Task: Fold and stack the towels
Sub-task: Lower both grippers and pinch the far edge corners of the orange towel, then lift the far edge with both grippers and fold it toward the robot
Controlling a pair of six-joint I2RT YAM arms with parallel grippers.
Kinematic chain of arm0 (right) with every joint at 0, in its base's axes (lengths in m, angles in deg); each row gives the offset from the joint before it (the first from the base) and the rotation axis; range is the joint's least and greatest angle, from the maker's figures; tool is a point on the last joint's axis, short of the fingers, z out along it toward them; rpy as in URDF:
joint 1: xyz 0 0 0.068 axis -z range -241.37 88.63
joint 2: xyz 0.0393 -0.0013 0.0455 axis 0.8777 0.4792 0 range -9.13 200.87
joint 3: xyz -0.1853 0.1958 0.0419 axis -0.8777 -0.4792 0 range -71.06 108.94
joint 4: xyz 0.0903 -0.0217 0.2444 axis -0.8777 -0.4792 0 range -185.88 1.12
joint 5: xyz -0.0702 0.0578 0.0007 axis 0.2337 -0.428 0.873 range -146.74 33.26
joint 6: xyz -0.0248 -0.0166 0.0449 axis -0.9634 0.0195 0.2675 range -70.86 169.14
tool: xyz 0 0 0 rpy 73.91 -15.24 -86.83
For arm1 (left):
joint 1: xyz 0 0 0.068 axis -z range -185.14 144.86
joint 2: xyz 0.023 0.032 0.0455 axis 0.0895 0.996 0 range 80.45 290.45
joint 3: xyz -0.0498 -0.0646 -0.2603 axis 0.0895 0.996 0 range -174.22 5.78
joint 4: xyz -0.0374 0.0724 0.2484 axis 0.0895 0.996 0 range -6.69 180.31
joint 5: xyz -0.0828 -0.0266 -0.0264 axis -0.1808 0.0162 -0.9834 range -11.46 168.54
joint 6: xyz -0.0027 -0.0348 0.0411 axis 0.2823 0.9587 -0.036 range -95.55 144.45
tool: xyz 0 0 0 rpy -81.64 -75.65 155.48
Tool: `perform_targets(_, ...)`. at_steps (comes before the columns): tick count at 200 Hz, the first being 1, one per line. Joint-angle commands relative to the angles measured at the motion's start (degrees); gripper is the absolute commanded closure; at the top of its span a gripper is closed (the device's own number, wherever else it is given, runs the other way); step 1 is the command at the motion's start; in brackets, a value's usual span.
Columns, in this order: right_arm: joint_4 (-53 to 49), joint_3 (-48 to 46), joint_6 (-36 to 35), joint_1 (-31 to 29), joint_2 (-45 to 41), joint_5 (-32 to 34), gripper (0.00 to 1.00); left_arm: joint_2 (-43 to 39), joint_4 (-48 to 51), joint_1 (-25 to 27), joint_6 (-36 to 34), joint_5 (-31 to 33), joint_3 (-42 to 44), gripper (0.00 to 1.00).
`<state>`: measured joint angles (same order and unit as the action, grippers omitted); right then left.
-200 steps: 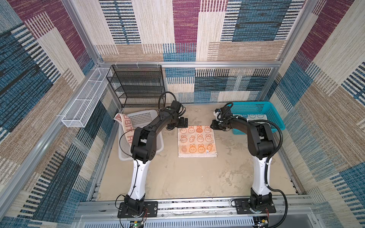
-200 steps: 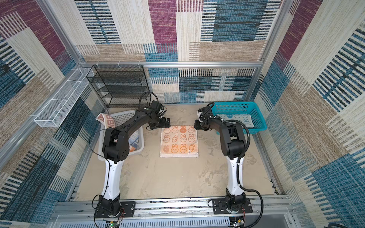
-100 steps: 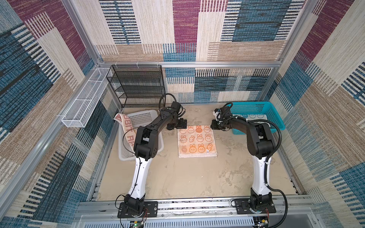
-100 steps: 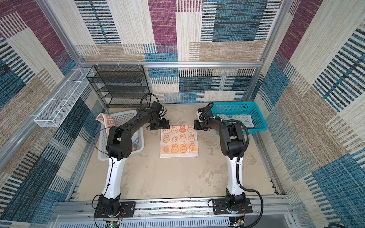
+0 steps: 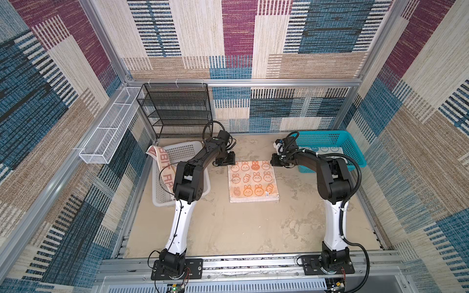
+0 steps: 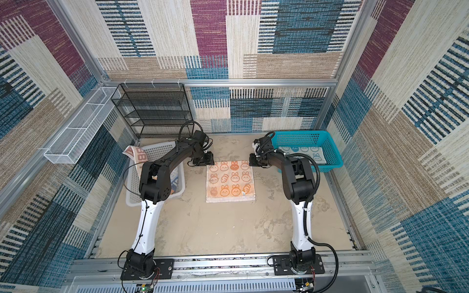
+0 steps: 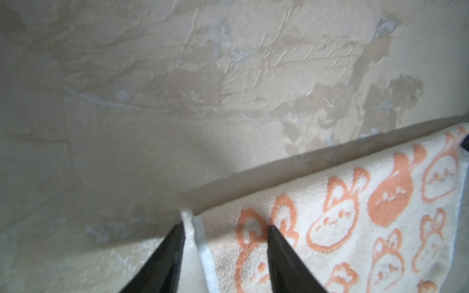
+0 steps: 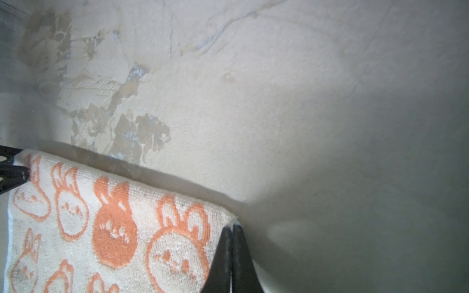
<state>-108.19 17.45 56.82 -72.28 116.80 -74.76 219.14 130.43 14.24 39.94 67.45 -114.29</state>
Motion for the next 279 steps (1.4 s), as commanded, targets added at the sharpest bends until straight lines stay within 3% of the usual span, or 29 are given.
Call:
perform_targets(1,-4.8,-0.3,-0.2,-0.1,0.8,2.6,0.96,-0.8,0.9,0.0,-1.9,0.5,1.2,0.57)
perform_targets(70,-4.6,-0.7,-0.4,0.0,0.5,2.7,0.97,0.4,0.7,-0.2,-2.9,1.5,-0.4,0.64)
perform_targets(88,-4.5,-0.8,-0.4,0.0,0.5,2.9,0.97,0.6,0.7,-0.1,-3.0,1.2,-0.4,0.74)
perform_targets(124,-4.5,-0.6,-0.4,0.0,0.6,2.6,0.97,0.5,0.7,-0.1,-3.8,2.0,0.6,0.81)
perform_targets(175,-5.1,0.1,-0.4,0.0,0.2,2.5,1.0,0.6,0.9,-0.1,-5.4,2.4,-1.1,1.0)
perform_targets(231,-6.2,1.4,0.3,0.4,-3.3,1.8,1.0,-1.4,1.9,-0.3,-7.9,3.0,-4.6,1.0)
perform_targets(279,-6.5,-1.5,1.4,0.4,-8.8,1.5,1.0,-5.9,1.9,-0.4,-8.8,3.6,-0.7,1.0)
